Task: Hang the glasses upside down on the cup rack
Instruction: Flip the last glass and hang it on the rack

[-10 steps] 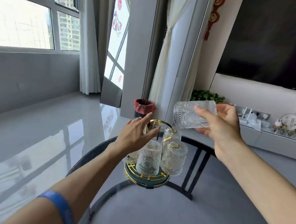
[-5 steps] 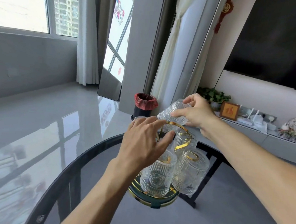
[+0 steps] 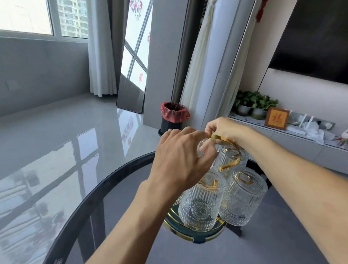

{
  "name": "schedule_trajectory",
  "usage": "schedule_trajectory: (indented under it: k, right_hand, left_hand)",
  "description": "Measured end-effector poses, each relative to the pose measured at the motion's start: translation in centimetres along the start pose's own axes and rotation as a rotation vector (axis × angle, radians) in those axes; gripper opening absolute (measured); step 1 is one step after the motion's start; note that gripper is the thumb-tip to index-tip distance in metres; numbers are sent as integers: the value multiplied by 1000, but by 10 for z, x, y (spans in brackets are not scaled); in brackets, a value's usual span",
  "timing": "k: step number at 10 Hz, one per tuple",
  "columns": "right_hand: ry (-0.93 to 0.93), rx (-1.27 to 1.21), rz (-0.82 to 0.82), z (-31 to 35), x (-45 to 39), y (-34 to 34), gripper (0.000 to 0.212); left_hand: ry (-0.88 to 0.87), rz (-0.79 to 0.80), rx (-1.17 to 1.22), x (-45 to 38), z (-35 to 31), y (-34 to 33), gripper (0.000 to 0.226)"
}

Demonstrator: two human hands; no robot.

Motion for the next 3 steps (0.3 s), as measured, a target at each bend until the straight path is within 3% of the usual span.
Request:
schedule_trajectory:
  k: [2,3]
  right_hand:
    - [-13,7,-16,-6,10,11,34]
    - [-13,-155,-169,-18,26,19,39]
  left_hand:
    - [10,37,1,0,-3,1,34]
    - [10,62,-11,-8,0,5,35]
Point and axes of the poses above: each hand's wrist, its own x-axis away from the middle knuckle, its own y-axis out of the back of the hand, z = x × y, the point moved 6 cm from there along -x, towards the middle knuckle, and after that the axes turned 6 degrees about -y, right-handed, at the moved point
